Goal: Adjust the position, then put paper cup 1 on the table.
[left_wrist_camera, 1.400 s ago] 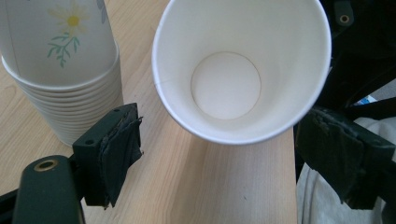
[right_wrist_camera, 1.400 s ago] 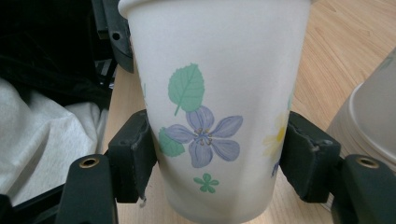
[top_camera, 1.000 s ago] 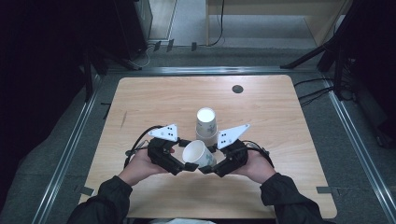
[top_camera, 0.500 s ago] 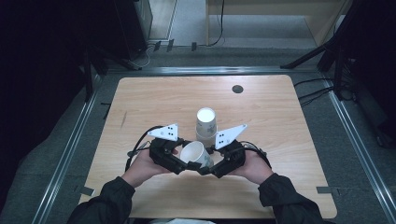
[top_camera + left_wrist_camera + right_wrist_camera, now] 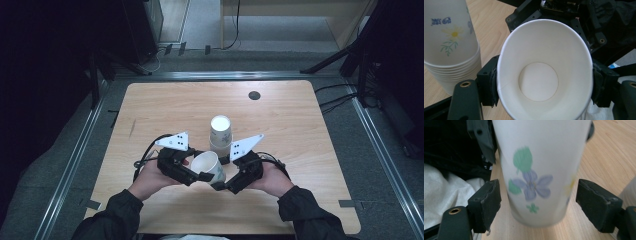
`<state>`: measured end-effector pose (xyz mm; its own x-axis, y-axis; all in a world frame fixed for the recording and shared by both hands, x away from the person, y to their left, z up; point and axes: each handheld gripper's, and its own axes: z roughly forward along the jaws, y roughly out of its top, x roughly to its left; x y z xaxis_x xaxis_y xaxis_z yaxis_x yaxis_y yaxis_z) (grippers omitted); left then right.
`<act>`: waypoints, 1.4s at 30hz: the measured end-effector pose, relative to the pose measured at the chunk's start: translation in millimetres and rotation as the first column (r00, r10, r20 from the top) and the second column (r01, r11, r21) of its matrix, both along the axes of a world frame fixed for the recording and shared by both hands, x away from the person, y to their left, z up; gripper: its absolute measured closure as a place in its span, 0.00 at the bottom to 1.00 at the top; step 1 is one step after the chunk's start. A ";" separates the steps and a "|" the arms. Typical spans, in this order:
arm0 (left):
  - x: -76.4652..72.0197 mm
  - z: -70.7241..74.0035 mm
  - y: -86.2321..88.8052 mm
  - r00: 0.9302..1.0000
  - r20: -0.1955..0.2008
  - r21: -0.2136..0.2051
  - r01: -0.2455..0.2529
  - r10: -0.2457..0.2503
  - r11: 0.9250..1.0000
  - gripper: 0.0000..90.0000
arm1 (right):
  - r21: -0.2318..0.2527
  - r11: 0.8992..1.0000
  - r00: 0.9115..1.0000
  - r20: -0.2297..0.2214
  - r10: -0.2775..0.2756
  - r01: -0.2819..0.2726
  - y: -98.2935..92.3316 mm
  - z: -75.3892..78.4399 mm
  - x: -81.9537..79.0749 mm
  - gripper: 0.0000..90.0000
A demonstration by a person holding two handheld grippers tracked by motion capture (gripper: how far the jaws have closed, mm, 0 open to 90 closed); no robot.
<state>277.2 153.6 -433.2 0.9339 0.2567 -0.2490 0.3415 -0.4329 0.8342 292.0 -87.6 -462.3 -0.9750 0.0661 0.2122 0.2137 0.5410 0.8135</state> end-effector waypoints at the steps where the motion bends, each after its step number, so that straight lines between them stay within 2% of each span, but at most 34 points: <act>1: 0.1 0.6 1.8 1.000 0.001 -0.003 -0.007 0.007 1.000 0.29 | 0.003 1.000 1.000 0.006 -0.008 0.008 -0.7 -0.3 0.8 0.22; 6: 0.8 3.7 9.6 1.000 0.005 -0.010 -0.031 0.031 0.999 0.29 | -0.004 1.000 0.999 -0.018 -0.027 0.027 -5.3 -0.9 5.1 0.21; 11: 2.1 6.5 17.3 0.999 0.011 -0.009 -0.048 0.049 0.999 0.29 | -0.015 0.999 0.999 -0.015 -0.030 0.029 -8.9 -0.6 6.4 0.21; 15: 2.7 7.2 22.0 0.998 0.025 0.011 -0.063 0.063 0.998 0.29 | -0.022 0.999 0.999 0.002 -0.035 0.035 -12.8 -0.3 6.7 0.23; 17: 3.5 6.7 24.3 0.997 0.034 0.021 -0.073 0.072 0.997 0.29 | -0.024 0.998 0.998 0.009 -0.063 0.063 -15.8 -1.3 7.7 0.24; 20: 4.8 5.8 27.2 0.996 0.040 0.038 -0.086 0.085 0.996 0.29 | -0.029 0.995 0.995 0.044 -0.093 0.095 -21.0 -2.4 7.2 0.24; 26: 10.7 1.7 33.9 0.993 0.052 0.091 -0.114 0.110 0.989 0.29 | -0.015 0.988 0.987 0.056 -0.150 0.152 -29.4 -3.2 9.9 0.24; 29: 14.2 -2.0 38.1 0.991 0.050 0.107 -0.129 0.124 0.986 0.29 | -0.021 0.994 0.991 0.081 -0.103 0.105 -32.3 -3.1 8.1 0.23; 31: 16.3 -3.9 41.1 0.990 0.043 0.115 -0.137 0.133 0.984 0.28 | -0.035 0.995 0.991 0.094 -0.090 0.094 -33.0 -3.5 7.6 0.23; 35: 20.3 -8.6 47.2 0.986 0.051 0.145 -0.165 0.159 0.976 0.28 | -0.059 0.988 0.985 0.108 -0.137 0.144 -33.3 -6.1 11.0 0.24; 37: 22.7 -10.2 50.7 0.984 0.044 0.153 -0.177 0.172 0.972 0.28 | -0.065 0.981 0.978 0.113 -0.174 0.182 -35.1 -7.3 13.7 0.25; 42: 27.9 -13.7 57.9 0.980 0.040 0.173 -0.200 0.196 0.965 0.28 | -0.068 0.975 0.972 0.121 -0.203 0.212 -41.3 -9.0 18.2 0.25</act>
<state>305.0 211.5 -446.9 0.8648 0.4746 -0.1638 0.4175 -0.4985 0.7598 310.2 -128.9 -471.4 -0.9553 0.2822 0.0879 0.2381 0.5584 0.7947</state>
